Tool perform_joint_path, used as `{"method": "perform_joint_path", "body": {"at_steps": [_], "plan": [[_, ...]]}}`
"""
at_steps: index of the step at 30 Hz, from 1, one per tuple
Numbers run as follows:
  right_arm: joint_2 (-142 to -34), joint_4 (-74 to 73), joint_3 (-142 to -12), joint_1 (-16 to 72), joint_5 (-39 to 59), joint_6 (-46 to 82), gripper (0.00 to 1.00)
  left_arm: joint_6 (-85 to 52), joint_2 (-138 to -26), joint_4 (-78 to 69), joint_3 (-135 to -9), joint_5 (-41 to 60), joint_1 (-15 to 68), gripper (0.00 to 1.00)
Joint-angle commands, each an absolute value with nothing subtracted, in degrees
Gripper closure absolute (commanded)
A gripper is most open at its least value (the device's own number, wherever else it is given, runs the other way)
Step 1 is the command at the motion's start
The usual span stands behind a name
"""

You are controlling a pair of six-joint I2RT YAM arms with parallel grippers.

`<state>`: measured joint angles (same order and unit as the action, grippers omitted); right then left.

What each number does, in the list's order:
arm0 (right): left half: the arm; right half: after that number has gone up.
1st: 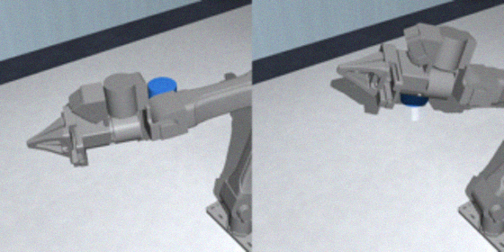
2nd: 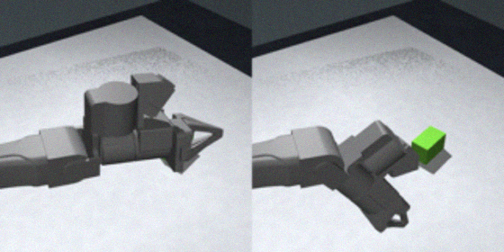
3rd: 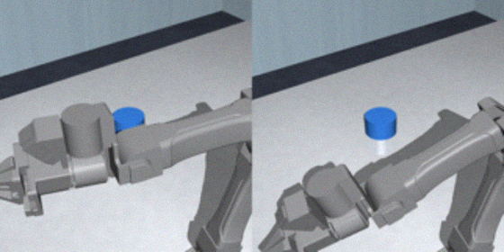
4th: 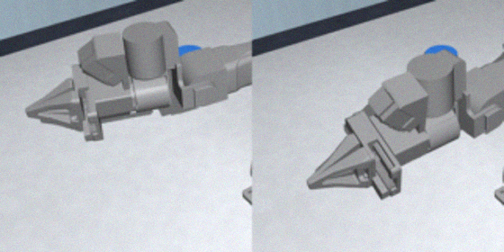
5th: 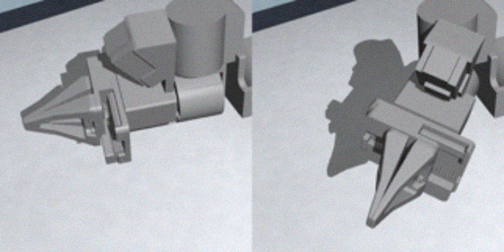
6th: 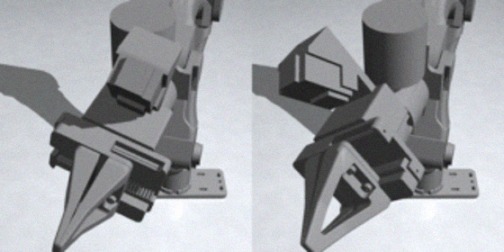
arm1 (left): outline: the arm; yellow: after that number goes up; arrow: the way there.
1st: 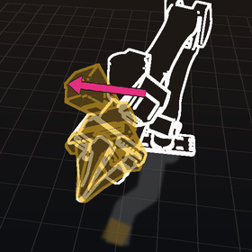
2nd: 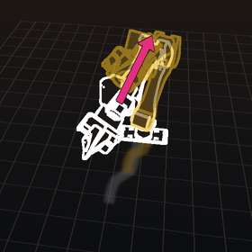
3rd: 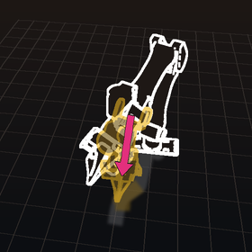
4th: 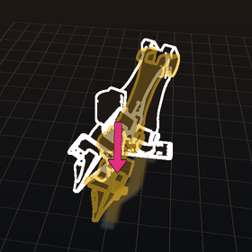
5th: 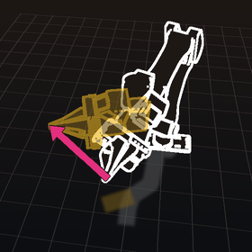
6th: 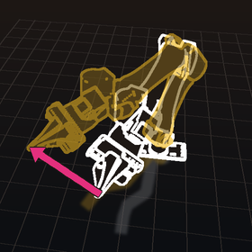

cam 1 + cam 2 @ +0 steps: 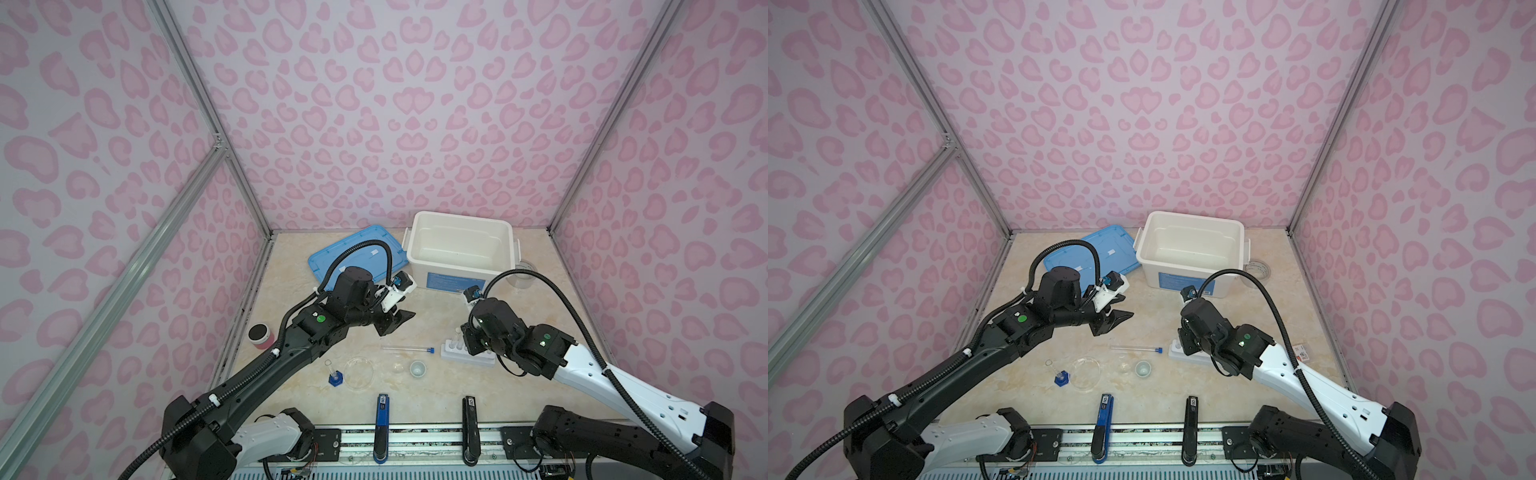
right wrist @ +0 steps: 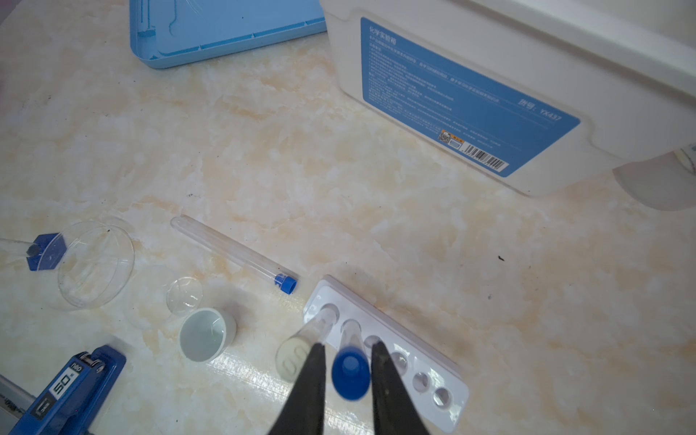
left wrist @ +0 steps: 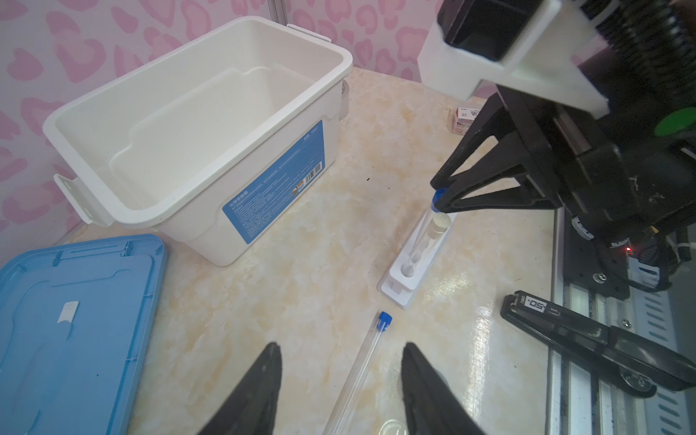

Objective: Organize the chemistry lab equipment
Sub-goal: 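Lower the blue-capped tube into a rack hole with the right gripper, then reach the left gripper down to the blue-capped tube lying on the table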

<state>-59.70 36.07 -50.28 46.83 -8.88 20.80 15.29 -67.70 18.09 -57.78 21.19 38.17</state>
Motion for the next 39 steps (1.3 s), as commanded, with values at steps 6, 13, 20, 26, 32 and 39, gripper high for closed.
{"method": "perform_joint_path", "body": {"at_steps": [6, 13, 20, 26, 32, 39], "plan": [[-58.8, 36.3, -50.7, 46.9, -8.7, 20.6, 0.77, 15.9, -68.1, 17.7, -58.5, 21.9, 38.1, 0.46], [-57.2, 37.0, -51.8, 46.9, -8.6, 20.1, 0.76, 16.5, -69.6, 19.0, -58.9, 23.0, 38.2, 0.46], [-55.2, 37.4, -53.7, 45.5, -7.7, 18.0, 0.75, 18.3, -71.6, 20.9, -58.8, 23.0, 38.2, 0.46], [-53.3, 35.6, -53.7, 40.8, -3.7, 15.5, 0.75, 20.8, -73.6, 23.2, -57.8, 19.5, 38.4, 0.46], [-51.9, 32.5, -52.6, 34.3, 2.7, 13.2, 0.75, 23.5, -78.0, 24.2, -56.7, 12.9, 39.0, 0.46], [-51.9, 30.8, -51.2, 29.7, 7.6, 11.7, 0.74, 26.3, -85.9, 26.5, -59.2, 8.3, 39.9, 0.49]]}}
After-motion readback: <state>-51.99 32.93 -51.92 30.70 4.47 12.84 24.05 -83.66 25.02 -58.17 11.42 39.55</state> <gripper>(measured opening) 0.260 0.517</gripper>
